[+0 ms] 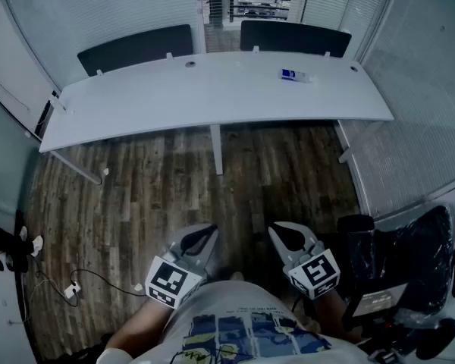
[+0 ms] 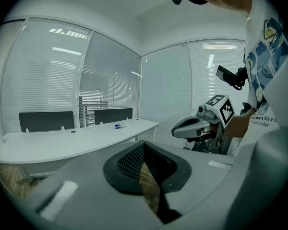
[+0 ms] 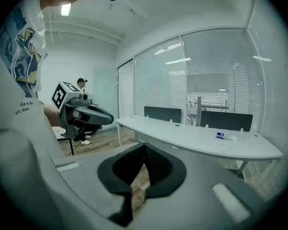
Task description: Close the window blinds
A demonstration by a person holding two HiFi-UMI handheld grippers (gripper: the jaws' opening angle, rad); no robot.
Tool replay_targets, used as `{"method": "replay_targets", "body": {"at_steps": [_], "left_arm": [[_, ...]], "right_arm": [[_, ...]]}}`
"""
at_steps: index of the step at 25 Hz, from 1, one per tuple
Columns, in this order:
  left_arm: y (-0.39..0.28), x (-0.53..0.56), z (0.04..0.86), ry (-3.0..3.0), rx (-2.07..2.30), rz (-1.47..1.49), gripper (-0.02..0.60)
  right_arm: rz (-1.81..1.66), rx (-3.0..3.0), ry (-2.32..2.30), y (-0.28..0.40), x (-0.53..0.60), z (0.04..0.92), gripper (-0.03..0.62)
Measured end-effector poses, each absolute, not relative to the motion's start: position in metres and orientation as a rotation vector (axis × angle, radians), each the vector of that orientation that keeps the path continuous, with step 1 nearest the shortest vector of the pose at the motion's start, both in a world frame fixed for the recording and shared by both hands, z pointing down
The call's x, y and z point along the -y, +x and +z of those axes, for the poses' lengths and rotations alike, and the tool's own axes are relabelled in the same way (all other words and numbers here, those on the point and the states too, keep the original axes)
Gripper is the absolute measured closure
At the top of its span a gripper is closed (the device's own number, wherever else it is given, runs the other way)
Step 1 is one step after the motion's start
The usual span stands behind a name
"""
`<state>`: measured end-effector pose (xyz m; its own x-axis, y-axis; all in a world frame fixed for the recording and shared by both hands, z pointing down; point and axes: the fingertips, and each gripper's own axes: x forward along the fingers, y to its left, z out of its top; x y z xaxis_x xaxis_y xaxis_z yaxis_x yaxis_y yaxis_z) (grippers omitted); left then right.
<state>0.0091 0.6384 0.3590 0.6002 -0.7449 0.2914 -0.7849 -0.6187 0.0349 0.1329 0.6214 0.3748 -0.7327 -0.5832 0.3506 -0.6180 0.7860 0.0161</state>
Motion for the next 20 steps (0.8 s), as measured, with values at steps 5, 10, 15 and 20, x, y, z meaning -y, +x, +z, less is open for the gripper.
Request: {"method": "replay_targets", "body": {"at_steps": [5, 10, 15, 20], "left_arm": [[0.009, -0.636, 0.359, 2.667, 1.289, 0.389, 0.577], [0.023, -0.638, 0.360, 2.657, 1.296, 0.396, 0.577], [0.030, -0.634, 0.363, 2.661, 1.310, 0.400, 0.577], [0.016, -0.635, 0.368, 2.628, 1.288, 0.419, 0.577]], "right_arm": [[0.140, 2.642, 0.918, 0.134, -0.621, 0.375, 0.592], [0.138, 2.653, 0.913, 0.146, -0.624, 0.377, 0.592], [0.140, 2.630, 0.912, 0.155, -0.624, 0.382, 0.591], [0.130, 2.621, 0.935, 0.146, -0.618, 0.385, 0.589]]}}
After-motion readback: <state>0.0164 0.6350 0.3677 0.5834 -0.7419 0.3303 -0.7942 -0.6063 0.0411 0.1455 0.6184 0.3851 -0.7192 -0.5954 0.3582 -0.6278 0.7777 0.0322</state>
